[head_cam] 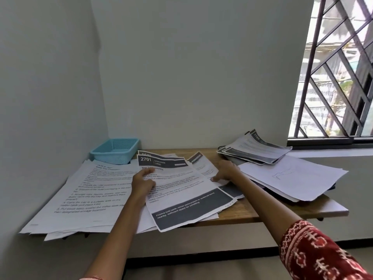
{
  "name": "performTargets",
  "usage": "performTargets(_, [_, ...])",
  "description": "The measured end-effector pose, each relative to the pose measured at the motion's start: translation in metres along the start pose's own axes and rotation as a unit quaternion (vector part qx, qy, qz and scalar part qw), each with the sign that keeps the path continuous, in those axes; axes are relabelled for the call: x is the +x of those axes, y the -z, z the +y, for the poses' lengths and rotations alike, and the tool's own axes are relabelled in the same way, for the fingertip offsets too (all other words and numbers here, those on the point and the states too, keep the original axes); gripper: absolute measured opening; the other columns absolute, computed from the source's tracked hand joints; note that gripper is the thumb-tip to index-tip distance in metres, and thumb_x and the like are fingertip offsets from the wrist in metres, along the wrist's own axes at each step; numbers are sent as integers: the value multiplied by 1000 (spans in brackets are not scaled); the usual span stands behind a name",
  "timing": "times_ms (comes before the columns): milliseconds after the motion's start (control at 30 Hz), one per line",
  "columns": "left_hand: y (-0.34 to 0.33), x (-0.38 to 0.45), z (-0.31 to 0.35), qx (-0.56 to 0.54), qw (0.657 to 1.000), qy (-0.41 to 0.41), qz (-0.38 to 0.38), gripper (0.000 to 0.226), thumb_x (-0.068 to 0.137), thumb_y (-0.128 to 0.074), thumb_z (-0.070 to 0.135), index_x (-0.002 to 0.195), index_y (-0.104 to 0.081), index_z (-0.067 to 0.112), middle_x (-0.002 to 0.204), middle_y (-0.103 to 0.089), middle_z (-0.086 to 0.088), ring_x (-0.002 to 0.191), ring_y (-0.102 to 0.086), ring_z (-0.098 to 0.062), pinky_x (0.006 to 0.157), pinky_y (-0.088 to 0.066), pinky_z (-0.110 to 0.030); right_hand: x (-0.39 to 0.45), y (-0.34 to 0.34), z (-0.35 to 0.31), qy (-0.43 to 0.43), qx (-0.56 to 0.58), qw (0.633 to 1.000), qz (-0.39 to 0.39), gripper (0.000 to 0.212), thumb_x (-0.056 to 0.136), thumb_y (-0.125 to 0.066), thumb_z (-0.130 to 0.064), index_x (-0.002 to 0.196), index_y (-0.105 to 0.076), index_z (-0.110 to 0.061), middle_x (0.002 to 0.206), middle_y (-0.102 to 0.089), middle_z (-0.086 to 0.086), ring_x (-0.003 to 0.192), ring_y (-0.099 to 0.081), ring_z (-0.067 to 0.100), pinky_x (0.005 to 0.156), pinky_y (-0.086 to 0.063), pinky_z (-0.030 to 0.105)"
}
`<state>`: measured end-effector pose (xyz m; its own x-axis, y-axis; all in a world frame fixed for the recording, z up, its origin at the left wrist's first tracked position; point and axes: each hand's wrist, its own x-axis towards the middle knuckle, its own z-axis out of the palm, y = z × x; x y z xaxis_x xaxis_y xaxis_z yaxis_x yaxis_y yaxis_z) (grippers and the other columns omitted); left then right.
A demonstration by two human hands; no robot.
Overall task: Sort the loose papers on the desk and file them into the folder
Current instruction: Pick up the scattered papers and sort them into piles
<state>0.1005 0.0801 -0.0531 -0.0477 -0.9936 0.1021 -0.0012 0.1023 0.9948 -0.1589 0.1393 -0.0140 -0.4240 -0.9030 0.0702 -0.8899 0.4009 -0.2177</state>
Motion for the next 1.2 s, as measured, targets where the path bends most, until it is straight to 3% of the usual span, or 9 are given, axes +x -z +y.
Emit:
performTargets(267, [0,0,-3,33,999,-6,-5,51,77,-53,-21,114,-62,14,129,-53,-17,66,-58,-16,56,-49,-24,4,32,-4,-64,49,977,195,21,87,-63,-21,104,-64,-9,103,-66,8,99,-60,24,82,-38,32])
performTargets(467, [0,-1,-2,36,999,-22,-7,51,78,-52,-22,116,-61,11,129,-53,-17,69,-58,-15,61,-49,-24,-5,94,7,-41,126,877,462,26,96,-44,-19,91,-65,-6,91,-67,16,104,-52,31,87,-29,37])
performTargets(567, [-1,-2,-1,41,999,-22,-3,50,79,-53,-20,118,-60,11,131,-51,-18,70,-58,-13,55,-51,-19,-8,111,7,-21,197,835,513,25,96,-44,-20,94,-64,-5,95,-66,19,103,-52,33,87,-33,37])
performTargets(667, [-1,-3,-1,37,999,-16,-11,47,82,-53,-17,119,-60,12,128,-52,-16,70,-58,-13,53,-51,-17,-8,112,8,-6,302,838,453,22,94,-49,-23,92,-62,-5,94,-65,18,93,-56,32,74,-39,34])
performTargets(833, [-1,-1,-2,23,1000,-16,0,20,98,-46,21,105,-64,15,113,-62,-13,94,-61,-27,88,-51,-40,-13,63,2,66,259,939,215,25,88,-60,-22,65,-55,-14,63,-52,-1,67,-50,20,64,-36,28])
performTargets(933, [-3,-1,-1,-3,1000,1,-3,54,97,-27,54,103,-63,14,106,-64,-12,97,-61,-30,93,-48,-43,-14,19,2,83,206,970,99,13,83,-66,-21,71,-65,-16,75,-63,-3,73,-59,16,63,-43,27])
performTargets(1067, [-5,-3,3,19,1000,-3,-10,70,91,-19,66,117,-60,15,112,-60,-7,105,-57,-28,98,-44,-42,-20,-7,-8,87,132,987,34,38,81,-66,-20,53,-41,-20,55,-41,-5,55,-38,11,47,-23,26])
performTargets(1133, [-5,-4,4,34,999,1,-13,65,90,-28,65,120,-57,15,113,-61,-4,104,-58,-28,97,-45,-43,-19,-10,-12,77,142,987,15,30,79,-68,-20,57,-49,-16,59,-46,-4,60,-42,12,50,-25,26])
performTargets(1200, [-6,-6,3,30,1000,-9,3,48,93,-52,43,130,-45,13,120,-58,-7,101,-58,-26,92,-47,-38,-19,-9,-17,78,134,988,-4,27,77,-74,-30,89,-66,-8,86,-62,-1,81,-55,15,62,-39,26])
